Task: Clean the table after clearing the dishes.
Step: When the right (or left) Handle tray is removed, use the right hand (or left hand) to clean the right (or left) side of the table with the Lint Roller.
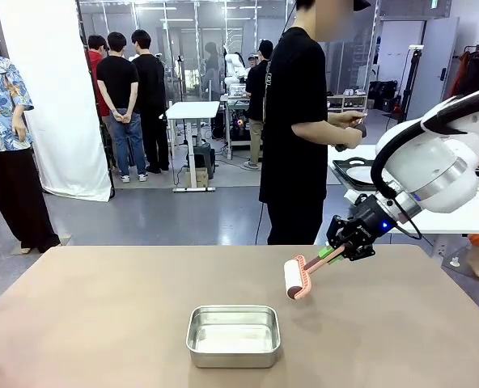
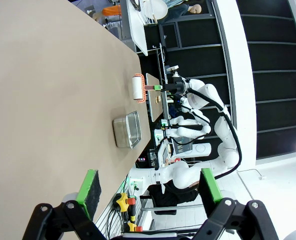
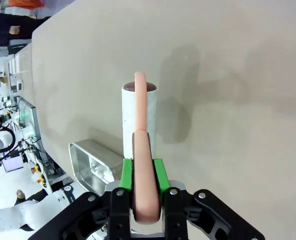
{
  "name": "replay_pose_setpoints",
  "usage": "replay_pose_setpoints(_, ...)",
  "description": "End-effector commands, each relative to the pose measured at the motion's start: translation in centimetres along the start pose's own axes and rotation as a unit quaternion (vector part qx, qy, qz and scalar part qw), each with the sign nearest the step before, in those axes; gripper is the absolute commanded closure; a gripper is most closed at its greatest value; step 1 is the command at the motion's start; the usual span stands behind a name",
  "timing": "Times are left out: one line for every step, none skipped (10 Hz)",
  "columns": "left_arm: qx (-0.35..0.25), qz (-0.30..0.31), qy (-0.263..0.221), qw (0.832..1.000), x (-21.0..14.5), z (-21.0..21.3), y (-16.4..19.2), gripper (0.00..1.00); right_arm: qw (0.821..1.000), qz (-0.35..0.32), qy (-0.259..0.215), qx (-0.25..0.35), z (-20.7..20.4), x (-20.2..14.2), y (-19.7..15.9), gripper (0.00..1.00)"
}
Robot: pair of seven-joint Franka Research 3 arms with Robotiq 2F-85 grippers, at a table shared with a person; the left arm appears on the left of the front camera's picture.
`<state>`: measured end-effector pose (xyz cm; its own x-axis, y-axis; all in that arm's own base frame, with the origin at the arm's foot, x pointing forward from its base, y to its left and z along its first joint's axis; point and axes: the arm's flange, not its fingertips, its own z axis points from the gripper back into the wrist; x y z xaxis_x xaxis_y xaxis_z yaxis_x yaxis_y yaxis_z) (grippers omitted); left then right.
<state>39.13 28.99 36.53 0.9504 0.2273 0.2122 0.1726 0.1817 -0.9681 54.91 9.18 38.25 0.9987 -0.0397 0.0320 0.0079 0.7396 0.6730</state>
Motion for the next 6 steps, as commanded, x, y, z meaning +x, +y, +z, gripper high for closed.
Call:
replay_pose_setpoints(0.0, 0.0, -0.003, 1.0, -0.3, 0.1, -0.1, 0.0, 1.0, -0.003, -0.008, -0.001, -0.4, 1.2, 0.2, 0.79)
replay_pose_setpoints(0.0, 0.0, -0.003, 1.0, -0.3, 0.1, -0.1, 0.0, 1.0, -0.009, -0.007, -0.007, -0.8, 1.4, -0.3, 0.79)
replay_pose_setpoints(0.0, 0.0, -0.003, 1.0, -0.3, 0.1, -0.1, 0.0, 1.0, -0.014, -0.005, -0.008, -1.1, 1.5, -0.8, 0.79)
replay_pose_setpoints(0.0, 0.0, -0.003, 1.0, -0.3, 0.1, -0.1, 0.0, 1.0, -0.018, 0.003, -0.01, -1.5, 1.5, -1.2, 0.79)
replay_pose_setpoints(0.0, 0.0, -0.003, 1.0, -0.3, 0.1, -0.1, 0.0, 1.0, -0.02, 0.006, -0.015, -2.0, 1.5, -1.5, 0.79)
replay_pose_setpoints(0.0, 0.0, -0.003, 1.0, -0.3, 0.1, -0.1, 0.0, 1.0, -0.021, 0.008, -0.019, -2.4, 1.6, -2.0, 0.79)
